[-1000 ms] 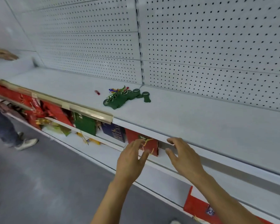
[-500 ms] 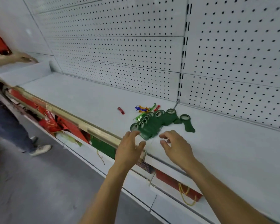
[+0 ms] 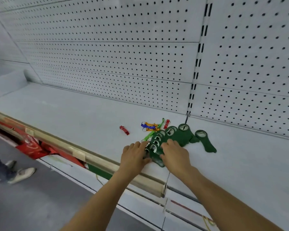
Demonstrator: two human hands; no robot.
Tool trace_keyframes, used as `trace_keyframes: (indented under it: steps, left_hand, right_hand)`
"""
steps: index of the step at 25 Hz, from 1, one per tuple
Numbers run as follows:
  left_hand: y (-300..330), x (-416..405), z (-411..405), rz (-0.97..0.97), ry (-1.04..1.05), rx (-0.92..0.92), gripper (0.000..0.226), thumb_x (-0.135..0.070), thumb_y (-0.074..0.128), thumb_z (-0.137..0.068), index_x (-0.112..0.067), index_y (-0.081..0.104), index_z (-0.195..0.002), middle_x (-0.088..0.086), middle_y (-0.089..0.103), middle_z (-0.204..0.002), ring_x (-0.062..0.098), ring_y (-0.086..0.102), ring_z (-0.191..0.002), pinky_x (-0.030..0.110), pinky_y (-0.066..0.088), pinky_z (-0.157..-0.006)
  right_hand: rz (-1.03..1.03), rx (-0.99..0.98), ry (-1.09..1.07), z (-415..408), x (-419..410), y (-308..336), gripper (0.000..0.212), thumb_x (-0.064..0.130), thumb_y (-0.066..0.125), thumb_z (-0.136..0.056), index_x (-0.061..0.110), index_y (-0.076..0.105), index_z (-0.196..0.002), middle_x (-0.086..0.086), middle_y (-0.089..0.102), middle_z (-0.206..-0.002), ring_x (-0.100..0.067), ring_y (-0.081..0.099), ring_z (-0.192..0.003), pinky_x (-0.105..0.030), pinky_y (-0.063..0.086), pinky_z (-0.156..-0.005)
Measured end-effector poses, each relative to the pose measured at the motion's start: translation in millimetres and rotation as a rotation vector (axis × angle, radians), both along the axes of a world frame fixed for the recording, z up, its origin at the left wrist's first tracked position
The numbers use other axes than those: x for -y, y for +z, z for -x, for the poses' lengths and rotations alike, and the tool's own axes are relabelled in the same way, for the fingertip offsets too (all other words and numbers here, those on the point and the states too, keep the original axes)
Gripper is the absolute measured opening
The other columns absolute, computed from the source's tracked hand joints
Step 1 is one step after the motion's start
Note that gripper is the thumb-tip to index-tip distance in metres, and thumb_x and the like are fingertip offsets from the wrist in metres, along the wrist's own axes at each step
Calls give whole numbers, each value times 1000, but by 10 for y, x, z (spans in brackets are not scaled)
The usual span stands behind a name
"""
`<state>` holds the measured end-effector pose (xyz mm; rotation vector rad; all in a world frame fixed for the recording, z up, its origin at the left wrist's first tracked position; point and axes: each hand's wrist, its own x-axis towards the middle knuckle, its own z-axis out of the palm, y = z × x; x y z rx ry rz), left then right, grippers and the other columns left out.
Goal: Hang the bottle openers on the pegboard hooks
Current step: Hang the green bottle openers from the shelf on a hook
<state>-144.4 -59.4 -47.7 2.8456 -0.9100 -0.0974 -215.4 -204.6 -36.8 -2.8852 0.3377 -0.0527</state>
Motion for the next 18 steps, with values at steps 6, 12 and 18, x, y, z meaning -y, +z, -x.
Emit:
trace_keyframes:
  steps: [6, 12, 18]
  left_hand:
    - [-35, -169, -107, 239, 21, -260, 52, -40, 75, -76, -19, 53, -118, 2, 55, -106, 17, 53, -91, 24, 38, -71]
    - [40, -334, -183, 255, -22, -429, 30, -37, 78, -74, -19, 58, -86, 0, 57, -88, 13, 48, -74, 24, 34, -59]
    - [175, -431, -133, 388, -54, -578, 28, -26, 81, -74, -19, 54, -71, -1, 57, -75, 10, 47, -65, 23, 38, -59]
  right_hand:
    - [-22, -92, -121, -81, -170, 48, 29, 28, 57, -92, 11, 54, -115, -9, 54, -118, -25, 50, -109, -34, 40, -82]
    - [-308, -156, -214, 46, -211, 87, 24, 37, 61, -88, 16, 51, -97, -3, 49, -101, -19, 47, -93, -33, 41, -77]
    - [-692, 11, -357, 301, -404, 52, 11, 22, 66, -87, 18, 56, -91, 1, 60, -88, -18, 58, -82, -33, 49, -76]
